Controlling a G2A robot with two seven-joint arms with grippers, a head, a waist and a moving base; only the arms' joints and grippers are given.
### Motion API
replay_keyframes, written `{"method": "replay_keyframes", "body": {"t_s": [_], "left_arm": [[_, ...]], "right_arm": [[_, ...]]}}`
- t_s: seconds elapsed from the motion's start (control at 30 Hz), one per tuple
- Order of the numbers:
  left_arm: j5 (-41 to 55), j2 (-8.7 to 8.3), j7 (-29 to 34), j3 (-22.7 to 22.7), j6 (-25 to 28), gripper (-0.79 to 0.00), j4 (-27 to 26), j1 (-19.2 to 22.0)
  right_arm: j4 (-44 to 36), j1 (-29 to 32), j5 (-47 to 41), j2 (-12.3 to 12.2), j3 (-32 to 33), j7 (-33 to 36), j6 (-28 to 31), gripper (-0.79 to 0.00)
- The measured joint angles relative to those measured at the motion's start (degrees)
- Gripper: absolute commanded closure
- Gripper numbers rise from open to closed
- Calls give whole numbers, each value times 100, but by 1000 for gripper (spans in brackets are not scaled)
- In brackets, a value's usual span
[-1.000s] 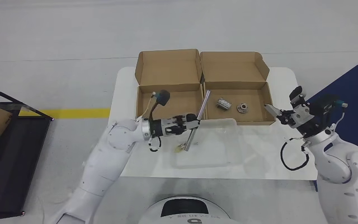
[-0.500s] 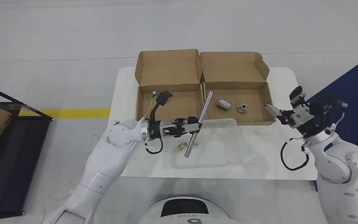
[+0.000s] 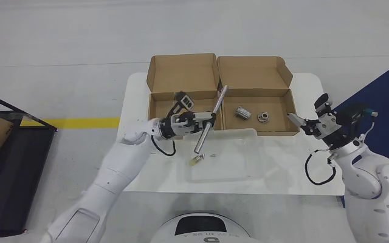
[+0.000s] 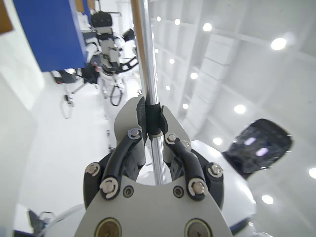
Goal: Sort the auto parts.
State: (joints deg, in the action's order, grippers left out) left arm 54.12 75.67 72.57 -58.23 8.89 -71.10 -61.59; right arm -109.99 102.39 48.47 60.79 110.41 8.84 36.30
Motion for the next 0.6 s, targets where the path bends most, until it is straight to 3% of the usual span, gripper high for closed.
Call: {"method": "replay_keyframes", "body": {"t_s": [0.2, 0.37, 0.5, 0.6], "left_arm": [[1771, 216, 813, 288, -1207, 0, 642, 330], [2649, 382, 1338, 568, -2134, 0, 1008, 505], [2891, 471, 1502, 661, -2306, 0, 1222, 589], [2747, 498, 1535, 650, -2036, 0, 1340, 654]], "right_arm": [[0, 0, 0, 0, 0, 0, 0, -785], [0, 0, 0, 0, 0, 0, 0, -785], [0, 0, 0, 0, 0, 0, 0, -785], [0, 0, 0, 0, 0, 0, 0, -785]]}}
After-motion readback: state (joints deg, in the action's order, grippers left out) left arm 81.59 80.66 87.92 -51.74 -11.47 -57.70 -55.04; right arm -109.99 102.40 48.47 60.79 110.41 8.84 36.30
